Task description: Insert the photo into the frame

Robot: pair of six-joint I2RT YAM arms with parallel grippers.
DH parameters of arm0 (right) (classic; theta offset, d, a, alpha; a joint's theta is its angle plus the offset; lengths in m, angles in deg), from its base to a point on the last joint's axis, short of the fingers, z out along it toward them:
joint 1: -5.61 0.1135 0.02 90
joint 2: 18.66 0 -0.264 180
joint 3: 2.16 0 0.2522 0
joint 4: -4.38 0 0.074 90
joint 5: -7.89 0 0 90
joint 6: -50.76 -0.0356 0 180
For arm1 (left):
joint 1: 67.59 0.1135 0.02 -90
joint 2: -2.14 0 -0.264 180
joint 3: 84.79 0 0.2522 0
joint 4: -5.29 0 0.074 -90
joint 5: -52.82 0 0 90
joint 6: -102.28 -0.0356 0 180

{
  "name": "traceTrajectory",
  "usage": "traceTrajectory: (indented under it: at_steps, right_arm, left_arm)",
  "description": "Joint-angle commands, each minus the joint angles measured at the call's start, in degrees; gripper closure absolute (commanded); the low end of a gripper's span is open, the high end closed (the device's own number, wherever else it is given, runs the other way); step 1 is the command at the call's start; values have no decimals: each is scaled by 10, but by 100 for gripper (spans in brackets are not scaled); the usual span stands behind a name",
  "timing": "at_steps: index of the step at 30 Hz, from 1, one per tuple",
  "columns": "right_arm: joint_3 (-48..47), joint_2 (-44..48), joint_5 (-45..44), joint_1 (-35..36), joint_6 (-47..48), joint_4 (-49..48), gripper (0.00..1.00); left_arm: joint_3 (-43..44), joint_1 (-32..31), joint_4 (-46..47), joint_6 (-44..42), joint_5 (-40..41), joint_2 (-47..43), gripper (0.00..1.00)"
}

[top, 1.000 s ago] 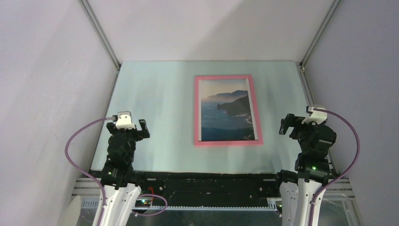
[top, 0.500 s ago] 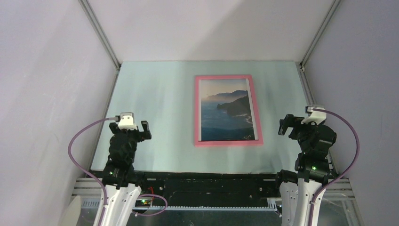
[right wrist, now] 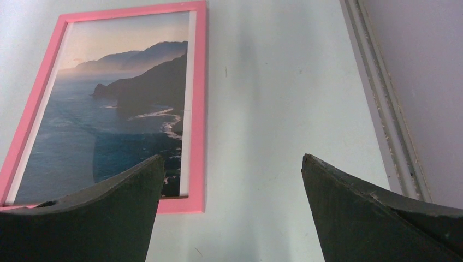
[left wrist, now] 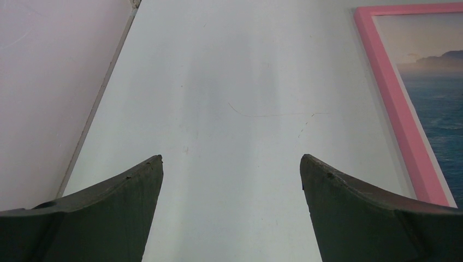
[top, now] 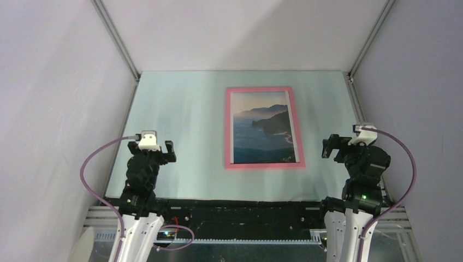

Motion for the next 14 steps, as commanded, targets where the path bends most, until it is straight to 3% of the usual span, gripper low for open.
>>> traceTrajectory:
  at_steps: [1, 14]
  right_arm:
    - [-2, 11, 13, -2, 11, -6, 1]
    - [-2, 19, 27, -2, 19, -2, 0]
  left_arm:
    - [-5, 9, 23, -14, -11, -4, 0]
    - [-6, 16, 23, -15, -18, -7, 0]
